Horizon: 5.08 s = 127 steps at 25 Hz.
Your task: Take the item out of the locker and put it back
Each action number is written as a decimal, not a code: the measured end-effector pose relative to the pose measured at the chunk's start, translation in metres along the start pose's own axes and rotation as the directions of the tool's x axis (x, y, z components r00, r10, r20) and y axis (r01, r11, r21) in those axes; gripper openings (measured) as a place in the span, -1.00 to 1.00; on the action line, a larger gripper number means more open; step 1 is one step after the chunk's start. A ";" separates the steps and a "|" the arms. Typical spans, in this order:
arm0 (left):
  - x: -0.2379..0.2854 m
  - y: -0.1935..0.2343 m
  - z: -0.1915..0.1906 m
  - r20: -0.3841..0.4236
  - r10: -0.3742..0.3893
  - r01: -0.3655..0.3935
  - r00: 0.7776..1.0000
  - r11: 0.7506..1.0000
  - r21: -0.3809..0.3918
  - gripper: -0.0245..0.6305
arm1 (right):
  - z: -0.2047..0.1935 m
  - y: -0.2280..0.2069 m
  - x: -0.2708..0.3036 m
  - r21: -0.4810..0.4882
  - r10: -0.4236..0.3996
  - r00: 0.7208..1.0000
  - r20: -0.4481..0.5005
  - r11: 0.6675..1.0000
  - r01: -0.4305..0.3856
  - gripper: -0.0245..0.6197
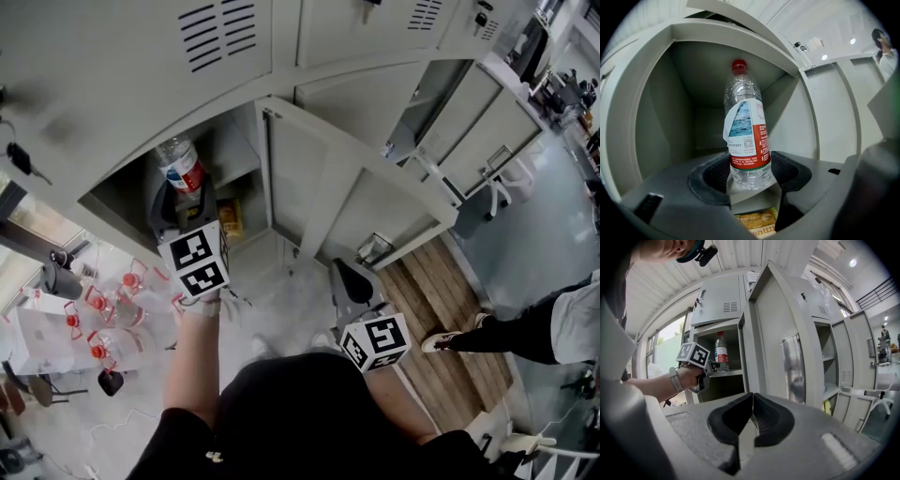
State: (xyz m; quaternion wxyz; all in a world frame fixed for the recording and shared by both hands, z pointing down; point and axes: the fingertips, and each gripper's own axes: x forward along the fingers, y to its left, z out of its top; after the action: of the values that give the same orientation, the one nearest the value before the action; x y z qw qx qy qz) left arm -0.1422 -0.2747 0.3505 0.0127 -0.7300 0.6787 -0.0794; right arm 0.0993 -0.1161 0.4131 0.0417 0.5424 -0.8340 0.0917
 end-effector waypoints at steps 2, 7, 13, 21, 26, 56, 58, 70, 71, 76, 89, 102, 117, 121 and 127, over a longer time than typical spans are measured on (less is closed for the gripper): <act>-0.002 -0.001 -0.001 -0.009 -0.006 0.006 1.000 1.000 0.002 -0.08 | -0.001 0.001 -0.001 0.002 0.003 1.000 0.000 1.000 -0.003 -0.92; 0.001 0.000 -0.004 -0.002 -0.021 0.021 1.000 0.998 -0.056 -0.03 | -0.001 0.002 -0.003 0.000 0.006 1.000 0.000 1.000 -0.006 -0.92; 0.007 0.002 0.000 0.011 -0.007 0.007 1.000 0.999 -0.031 0.10 | -0.001 -0.002 -0.006 0.001 -0.006 1.000 0.000 1.000 0.006 -0.92; 0.018 -0.001 0.002 0.014 -0.043 0.044 0.999 0.998 -0.051 0.09 | -0.001 -0.005 -0.006 0.002 -0.012 1.000 0.001 1.000 0.012 -0.92; 0.016 -0.001 0.002 0.019 -0.059 0.061 0.998 0.996 -0.065 0.03 | -0.001 -0.005 -0.006 0.004 -0.010 1.000 0.000 1.000 0.010 -0.92; -0.070 -0.024 -0.054 -0.081 -0.146 0.139 0.986 0.987 -0.084 0.03 | -0.008 0.029 0.011 0.005 0.147 0.989 -0.024 0.989 -0.147 -0.92; -0.081 -0.025 -0.060 -0.094 -0.146 0.139 0.985 0.987 -0.082 0.03 | -0.009 0.034 0.014 0.003 0.169 0.985 -0.030 0.986 -0.169 -0.92; -0.149 -0.014 -0.106 -0.176 -0.116 0.103 0.978 0.991 -0.083 0.03 | -0.015 0.078 0.037 -0.004 0.316 0.947 -0.056 0.949 -0.317 -0.92; -0.154 -0.012 -0.110 -0.178 -0.109 0.095 0.978 0.992 -0.087 0.02 | -0.015 0.082 0.038 -0.006 0.328 0.943 -0.058 0.944 -0.329 -0.92; -0.182 0.002 -0.117 -0.179 -0.068 0.050 0.981 0.994 -0.102 0.02 | -0.018 0.103 0.046 -0.013 0.393 0.917 -0.070 0.919 -0.395 -0.92; -0.231 0.038 -0.124 -0.190 0.017 -0.034 0.982 0.996 -0.084 0.03 | -0.016 0.141 0.059 -0.029 0.485 0.871 -0.081 0.872 -0.488 -0.92; -0.249 0.070 -0.133 -0.210 0.100 -0.124 0.973 0.987 -0.105 0.03 | -0.015 0.175 0.072 -0.045 0.553 0.828 -0.097 0.828 -0.559 -0.92; -0.235 0.064 -0.136 -0.224 0.058 -0.086 0.973 0.989 -0.117 0.03 | -0.019 0.170 0.074 -0.039 0.542 0.834 -0.104 0.836 -0.547 -0.92; -0.224 0.052 -0.134 -0.217 0.016 -0.042 0.976 0.992 -0.119 0.03 | -0.018 0.159 0.072 -0.038 0.516 0.851 -0.099 0.852 -0.522 -0.92; -0.203 0.032 -0.129 -0.208 -0.052 0.027 0.977 0.992 -0.124 0.03 | -0.018 0.139 0.067 -0.029 0.471 0.877 -0.093 0.879 -0.476 -0.92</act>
State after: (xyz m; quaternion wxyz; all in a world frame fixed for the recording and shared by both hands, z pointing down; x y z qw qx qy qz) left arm -0.2047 -0.0642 0.4538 -0.1048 -0.7303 0.6651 -0.1155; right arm -0.0558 -0.1179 0.4267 0.0663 0.3165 -0.9409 0.1002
